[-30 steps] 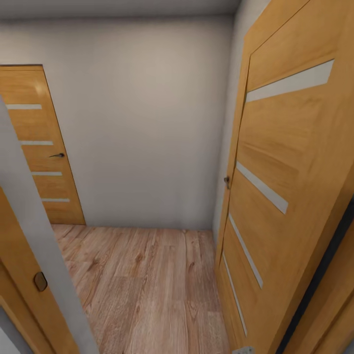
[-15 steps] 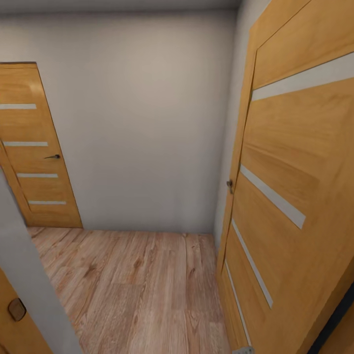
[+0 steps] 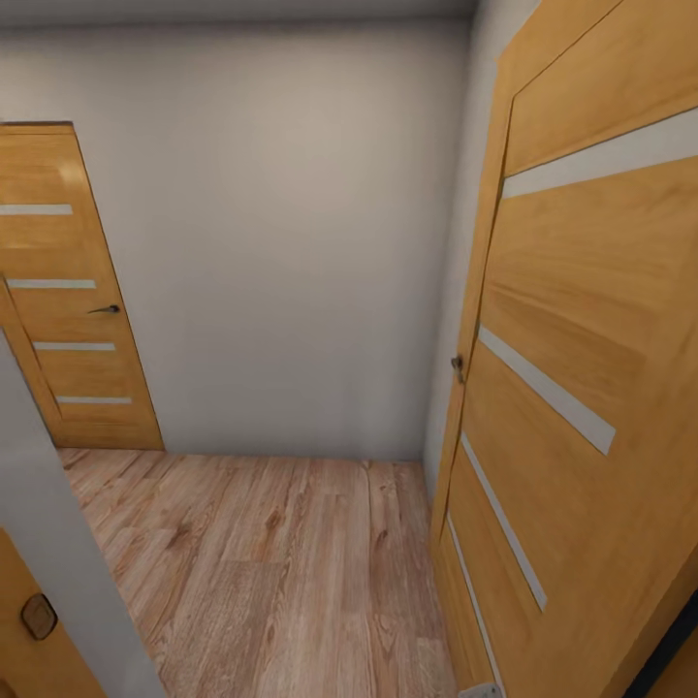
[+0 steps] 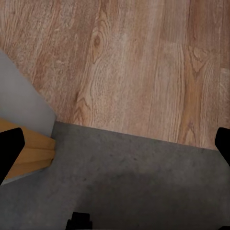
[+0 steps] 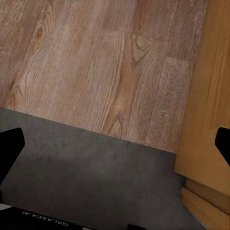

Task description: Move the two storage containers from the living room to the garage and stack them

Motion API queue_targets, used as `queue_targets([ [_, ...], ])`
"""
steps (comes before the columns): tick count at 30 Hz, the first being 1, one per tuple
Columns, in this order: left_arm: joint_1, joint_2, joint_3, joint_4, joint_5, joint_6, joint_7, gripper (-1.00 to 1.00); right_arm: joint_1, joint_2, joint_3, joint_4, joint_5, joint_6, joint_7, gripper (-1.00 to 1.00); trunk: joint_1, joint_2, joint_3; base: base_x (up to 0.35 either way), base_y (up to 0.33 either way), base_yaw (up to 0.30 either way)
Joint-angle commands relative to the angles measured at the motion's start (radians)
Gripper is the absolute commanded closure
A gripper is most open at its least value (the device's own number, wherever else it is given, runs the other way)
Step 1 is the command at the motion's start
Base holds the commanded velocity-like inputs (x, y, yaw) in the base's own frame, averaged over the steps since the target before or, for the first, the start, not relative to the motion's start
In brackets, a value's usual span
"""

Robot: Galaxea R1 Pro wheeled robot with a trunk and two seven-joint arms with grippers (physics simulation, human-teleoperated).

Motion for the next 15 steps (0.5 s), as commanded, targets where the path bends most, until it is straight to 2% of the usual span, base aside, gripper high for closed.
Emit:
queue_targets([
  [1,-0.001,0.000,0.007,0.001,0.009,-0.001,-0.010,-1.00,-0.001,0.000,-0.007,0.000,0.008,-0.003,0.003,-1.00,0.000,-0.001,-0.002,0.000,0.004,0.000],
  [15,-0.001,0.000,0.006,0.001,0.009,-0.002,-0.010,-1.00,0.000,0.000,-0.007,0.000,0.008,-0.004,0.003,-1.00,0.000,-0.001,-0.002,0.000,0.000,0.000],
])
